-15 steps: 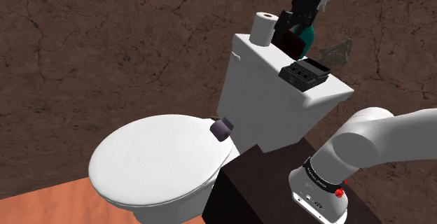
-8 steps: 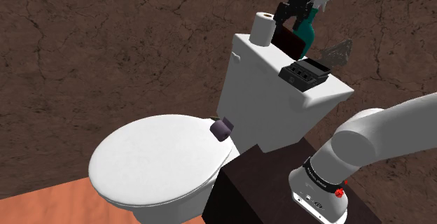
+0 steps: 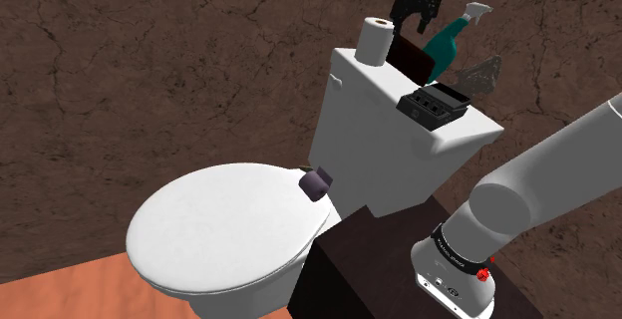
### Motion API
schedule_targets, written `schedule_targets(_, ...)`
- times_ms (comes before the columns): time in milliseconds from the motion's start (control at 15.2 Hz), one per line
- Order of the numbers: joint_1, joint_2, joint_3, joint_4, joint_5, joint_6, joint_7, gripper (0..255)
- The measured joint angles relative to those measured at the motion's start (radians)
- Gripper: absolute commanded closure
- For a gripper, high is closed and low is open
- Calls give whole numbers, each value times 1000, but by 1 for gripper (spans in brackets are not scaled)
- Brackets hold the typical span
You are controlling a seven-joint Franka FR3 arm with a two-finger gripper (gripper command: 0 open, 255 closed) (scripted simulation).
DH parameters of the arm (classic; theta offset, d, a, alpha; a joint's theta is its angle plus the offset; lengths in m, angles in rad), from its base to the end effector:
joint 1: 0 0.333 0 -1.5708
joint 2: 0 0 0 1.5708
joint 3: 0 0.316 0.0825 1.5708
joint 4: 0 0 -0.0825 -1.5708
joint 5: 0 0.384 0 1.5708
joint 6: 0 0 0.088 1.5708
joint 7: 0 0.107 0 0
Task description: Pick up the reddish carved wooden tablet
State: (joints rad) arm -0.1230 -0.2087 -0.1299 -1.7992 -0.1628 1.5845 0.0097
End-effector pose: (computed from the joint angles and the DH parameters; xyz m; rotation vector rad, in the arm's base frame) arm 0.4673 -0.1452 0.6266 2.9826 -0.3852 -0.0360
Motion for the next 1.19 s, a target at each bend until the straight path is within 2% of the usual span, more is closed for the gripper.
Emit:
schedule_targets(462, -6, -10, -8, -83, -4, 84, 6, 0)
schedule_targets(528, -6, -14, -9, -89, -4, 90, 6, 255)
schedule_targets(1188, -5, -14, -8, -100, -5, 92, 5, 255)
